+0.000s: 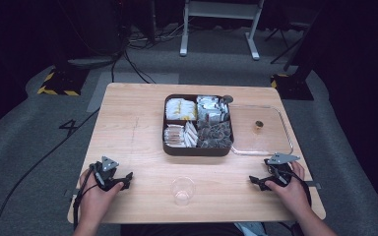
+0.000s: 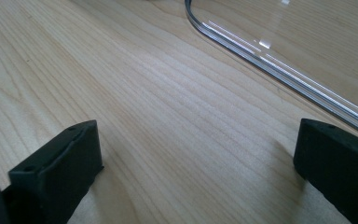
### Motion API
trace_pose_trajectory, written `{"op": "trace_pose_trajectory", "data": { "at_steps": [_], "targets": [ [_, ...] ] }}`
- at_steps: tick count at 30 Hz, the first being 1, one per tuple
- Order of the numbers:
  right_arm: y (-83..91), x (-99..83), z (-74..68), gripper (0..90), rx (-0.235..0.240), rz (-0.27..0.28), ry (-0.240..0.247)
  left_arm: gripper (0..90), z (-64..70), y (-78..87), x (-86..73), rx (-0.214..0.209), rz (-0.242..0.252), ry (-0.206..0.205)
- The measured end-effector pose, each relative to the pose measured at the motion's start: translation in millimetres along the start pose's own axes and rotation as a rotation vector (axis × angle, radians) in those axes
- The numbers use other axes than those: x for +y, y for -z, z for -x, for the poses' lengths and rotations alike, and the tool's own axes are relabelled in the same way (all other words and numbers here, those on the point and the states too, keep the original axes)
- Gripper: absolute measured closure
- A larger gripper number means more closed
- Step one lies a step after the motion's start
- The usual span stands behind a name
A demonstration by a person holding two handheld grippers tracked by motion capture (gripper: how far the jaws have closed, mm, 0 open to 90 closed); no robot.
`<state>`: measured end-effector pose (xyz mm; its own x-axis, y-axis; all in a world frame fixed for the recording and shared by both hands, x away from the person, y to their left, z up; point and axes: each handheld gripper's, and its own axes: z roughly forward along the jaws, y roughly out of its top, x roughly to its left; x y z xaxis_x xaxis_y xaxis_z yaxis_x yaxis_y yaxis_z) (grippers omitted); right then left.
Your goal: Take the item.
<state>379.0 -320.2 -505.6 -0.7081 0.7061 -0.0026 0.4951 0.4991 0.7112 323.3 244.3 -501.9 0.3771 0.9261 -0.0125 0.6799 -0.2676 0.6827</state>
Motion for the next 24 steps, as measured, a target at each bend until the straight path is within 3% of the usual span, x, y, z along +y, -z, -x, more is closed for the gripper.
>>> {"op": "trace_pose_trajectory", "data": {
  "at_steps": [2,4,5,6,7,14,19,23,24],
  "targets": [
    [-1.4,1.3,3.1,0.2,0.016,-0.001,0.022,25.3,0.6,3.1,4.8,0.000,-0.032,-0.012],
    [-1.9,1.9,5.1,0.4,0.023,0.001,0.022,30.2,0.2,4.6,7.2,-0.007,-0.028,-0.010],
    [-2.0,1.9,5.1,0.3,0.022,0.001,0.023,30.5,0.7,7.3,13.2,-0.035,-0.003,0.000],
    [-2.0,1.9,4.9,0.4,0.021,0.000,0.023,31.5,0.7,7.3,13.2,-0.035,-0.003,0.000],
    [-1.9,1.8,5.0,0.3,0.022,0.000,0.024,32.9,2.8,10.5,21.6,-0.061,0.005,-0.007],
    [-1.7,1.5,5.1,0.3,0.025,0.000,0.027,35.3,16.9,21.2,55.0,-0.136,0.050,-0.040],
    [-1.7,1.5,5.1,0.4,0.025,0.000,0.028,37.7,24.6,26.1,74.3,-0.174,0.083,-0.049],
    [-1.3,1.2,5.7,1.0,0.028,0.001,0.031,38.7,31.3,30.6,100.9,-0.210,0.115,-0.094],
    [-1.3,1.2,5.7,1.0,0.028,0.001,0.031,38.7,31.3,30.6,100.9,-0.210,0.115,-0.094]
  ]
}}
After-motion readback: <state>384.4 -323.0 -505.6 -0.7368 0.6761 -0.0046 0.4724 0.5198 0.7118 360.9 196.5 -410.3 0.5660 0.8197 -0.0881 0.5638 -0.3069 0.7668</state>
